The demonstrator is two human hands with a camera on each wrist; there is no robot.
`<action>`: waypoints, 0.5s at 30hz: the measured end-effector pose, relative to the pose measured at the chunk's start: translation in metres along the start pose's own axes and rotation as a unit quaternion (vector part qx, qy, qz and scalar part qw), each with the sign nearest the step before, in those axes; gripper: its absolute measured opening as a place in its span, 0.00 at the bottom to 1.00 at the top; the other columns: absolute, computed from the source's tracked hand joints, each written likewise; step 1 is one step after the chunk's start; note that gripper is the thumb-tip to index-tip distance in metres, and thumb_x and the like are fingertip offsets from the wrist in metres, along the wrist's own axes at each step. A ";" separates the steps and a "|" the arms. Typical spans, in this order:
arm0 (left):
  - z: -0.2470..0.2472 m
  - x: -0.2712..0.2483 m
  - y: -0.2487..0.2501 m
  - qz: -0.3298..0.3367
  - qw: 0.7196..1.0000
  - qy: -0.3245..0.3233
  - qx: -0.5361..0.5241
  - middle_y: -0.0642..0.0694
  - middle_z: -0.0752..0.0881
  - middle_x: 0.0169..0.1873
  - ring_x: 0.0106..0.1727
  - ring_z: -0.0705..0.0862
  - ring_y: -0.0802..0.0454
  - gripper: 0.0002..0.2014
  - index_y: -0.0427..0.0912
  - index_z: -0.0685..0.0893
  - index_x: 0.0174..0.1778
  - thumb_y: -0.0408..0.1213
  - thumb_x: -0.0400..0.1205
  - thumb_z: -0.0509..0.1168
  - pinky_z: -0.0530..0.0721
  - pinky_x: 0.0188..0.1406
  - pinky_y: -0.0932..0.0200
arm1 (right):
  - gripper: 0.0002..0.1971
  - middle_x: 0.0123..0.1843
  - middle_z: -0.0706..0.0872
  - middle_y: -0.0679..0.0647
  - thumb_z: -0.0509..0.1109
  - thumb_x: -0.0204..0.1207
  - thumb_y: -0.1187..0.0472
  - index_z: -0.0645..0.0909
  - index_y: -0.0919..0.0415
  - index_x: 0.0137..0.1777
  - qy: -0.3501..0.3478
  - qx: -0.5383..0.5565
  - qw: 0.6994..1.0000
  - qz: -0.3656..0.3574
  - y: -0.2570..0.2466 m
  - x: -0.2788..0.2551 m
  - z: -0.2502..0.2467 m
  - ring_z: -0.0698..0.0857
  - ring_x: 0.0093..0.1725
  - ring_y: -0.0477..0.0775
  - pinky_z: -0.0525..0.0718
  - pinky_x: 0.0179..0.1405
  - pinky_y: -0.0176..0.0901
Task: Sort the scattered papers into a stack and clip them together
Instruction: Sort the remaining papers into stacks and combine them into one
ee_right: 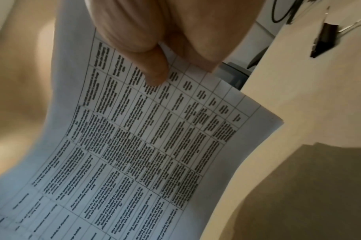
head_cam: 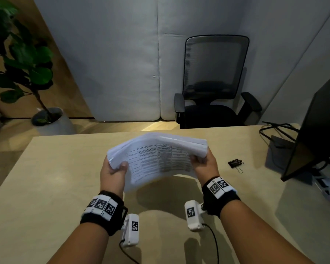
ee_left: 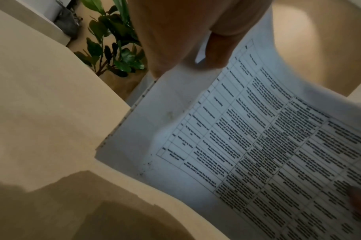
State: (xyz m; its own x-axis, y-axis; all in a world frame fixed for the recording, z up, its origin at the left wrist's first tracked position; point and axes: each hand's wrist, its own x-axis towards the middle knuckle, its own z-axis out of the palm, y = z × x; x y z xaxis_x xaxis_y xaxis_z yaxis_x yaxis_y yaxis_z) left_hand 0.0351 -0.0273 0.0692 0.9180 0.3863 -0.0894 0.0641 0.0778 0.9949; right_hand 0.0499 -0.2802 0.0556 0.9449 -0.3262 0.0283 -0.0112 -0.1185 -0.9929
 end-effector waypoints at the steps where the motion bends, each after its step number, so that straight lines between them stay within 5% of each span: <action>1: -0.001 0.000 0.000 0.003 1.000 -0.004 -0.010 0.52 0.87 0.51 0.52 0.85 0.52 0.19 0.54 0.81 0.60 0.25 0.80 0.66 0.83 0.48 0.55 | 0.18 0.54 0.84 0.52 0.69 0.77 0.69 0.76 0.43 0.54 -0.005 0.007 1.000 0.003 0.001 0.001 -0.001 0.84 0.52 0.50 0.83 0.53 0.45; 4: -0.009 0.000 -0.013 -0.016 1.000 -0.019 0.002 0.50 0.87 0.54 0.56 0.85 0.45 0.23 0.57 0.81 0.60 0.25 0.78 0.69 0.84 0.55 0.45 | 0.19 0.56 0.84 0.56 0.70 0.76 0.68 0.74 0.44 0.58 -0.038 -0.037 0.996 0.066 0.015 -0.005 -0.002 0.83 0.55 0.57 0.86 0.53 0.55; 8: -0.010 0.002 -0.026 -0.039 0.998 0.000 0.044 0.53 0.88 0.52 0.57 0.85 0.45 0.23 0.62 0.82 0.55 0.25 0.77 0.69 0.82 0.62 0.41 | 0.21 0.54 0.82 0.55 0.71 0.75 0.69 0.73 0.61 0.67 -0.030 -0.065 0.995 0.072 0.029 -0.009 -0.001 0.82 0.56 0.57 0.80 0.54 0.46; 11: -0.007 0.008 -0.021 -0.022 0.993 0.004 0.117 0.47 0.85 0.56 0.61 0.83 0.40 0.24 0.54 0.76 0.64 0.26 0.77 0.69 0.81 0.64 0.40 | 0.16 0.51 0.83 0.54 0.69 0.76 0.71 0.77 0.57 0.62 -0.010 -0.068 0.996 0.057 0.028 -0.006 0.002 0.83 0.57 0.60 0.80 0.56 0.48; 13: -0.004 0.012 -0.009 0.032 0.974 0.014 0.225 0.43 0.78 0.66 0.69 0.77 0.41 0.34 0.48 0.66 0.75 0.26 0.75 0.70 0.74 0.72 0.46 | 0.15 0.48 0.84 0.51 0.68 0.78 0.69 0.77 0.50 0.57 -0.010 -0.078 0.996 0.040 0.018 -0.005 0.002 0.83 0.53 0.58 0.82 0.54 0.50; 15: 0.004 0.013 0.012 0.122 0.924 0.024 0.363 0.44 0.68 0.77 0.78 0.65 0.44 0.43 0.46 0.57 0.82 0.28 0.73 0.72 0.59 0.79 0.45 | 0.10 0.44 0.84 0.49 0.67 0.79 0.67 0.77 0.51 0.53 -0.020 -0.119 0.993 0.014 0.000 -0.002 0.001 0.82 0.47 0.53 0.82 0.46 0.47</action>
State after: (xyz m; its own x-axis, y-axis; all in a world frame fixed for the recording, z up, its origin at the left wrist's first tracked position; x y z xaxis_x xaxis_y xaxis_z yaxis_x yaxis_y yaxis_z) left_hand 0.0495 -0.0246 0.0797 0.9227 0.3519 0.1576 0.1179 -0.6466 0.7537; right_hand 0.0487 -0.2789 0.0557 0.9554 -0.2951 -0.0092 -0.1109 -0.3297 -0.9375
